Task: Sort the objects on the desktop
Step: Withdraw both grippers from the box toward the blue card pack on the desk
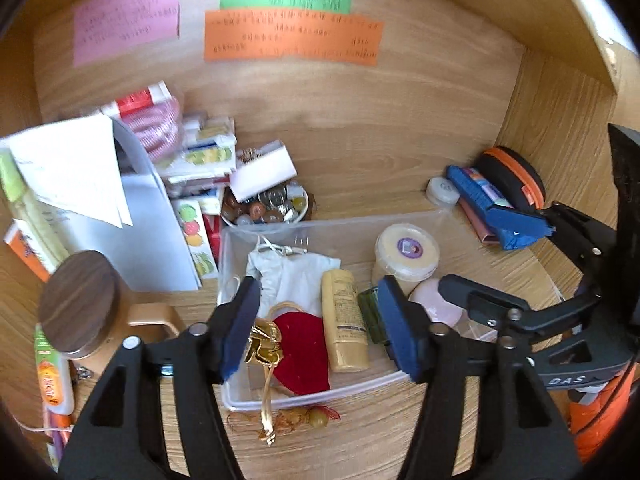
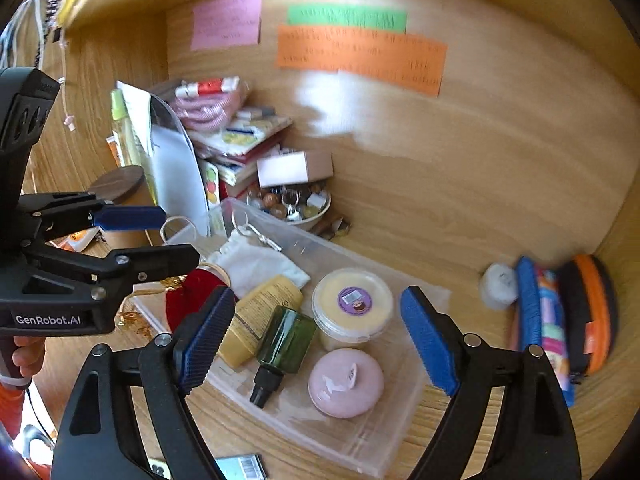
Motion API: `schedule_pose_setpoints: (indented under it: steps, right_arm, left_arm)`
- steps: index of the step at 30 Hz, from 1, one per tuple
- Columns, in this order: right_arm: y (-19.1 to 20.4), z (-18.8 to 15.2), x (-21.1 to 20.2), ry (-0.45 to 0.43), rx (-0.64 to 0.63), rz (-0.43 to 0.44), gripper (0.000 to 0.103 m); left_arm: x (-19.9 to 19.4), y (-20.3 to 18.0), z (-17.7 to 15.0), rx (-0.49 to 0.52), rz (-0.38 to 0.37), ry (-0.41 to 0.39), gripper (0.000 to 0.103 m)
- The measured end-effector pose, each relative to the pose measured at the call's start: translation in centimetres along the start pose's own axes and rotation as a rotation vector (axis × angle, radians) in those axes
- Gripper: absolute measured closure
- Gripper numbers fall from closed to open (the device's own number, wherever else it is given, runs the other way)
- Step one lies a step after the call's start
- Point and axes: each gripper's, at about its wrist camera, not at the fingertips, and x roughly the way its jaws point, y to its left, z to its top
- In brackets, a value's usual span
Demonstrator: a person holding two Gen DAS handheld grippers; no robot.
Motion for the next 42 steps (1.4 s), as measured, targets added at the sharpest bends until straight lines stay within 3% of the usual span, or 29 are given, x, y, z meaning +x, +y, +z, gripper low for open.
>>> schedule_pose_setpoints:
  steps: [8,18,29,38,42]
  right_arm:
    - [2.6,-0.7,-4.9,-0.106,-0.053,-0.077,0.016]
    - [4.2,-3.0,-8.0,-0.165,0.024,-0.059,0.016]
    - [5.2,-7.3,-7.6,-0.094,0.078,-0.051,0.016]
    - [4.8,-11.2,-5.2,0.021,0.085,-0.028,0.016]
    - [4.1,-12.6,-4.1,0.071,0.116,0.048,0.018]
  left_arm:
    - [-3.8,-0.7,-1.0,0.024,0.022,-0.064,0.033]
    - [-5.9,0.4,-4.2,-0.007,0.024,-0.066,0.028]
    - [-4.8,0.9,-7.9,0.004,0.036,0.007,0.027]
    - [-1.0,1.8,-10.4,-0.024,0.039,0.116,0.027]
    - [0.5,1.3,-11.5,-0.009,0.036,0.169,0.037]
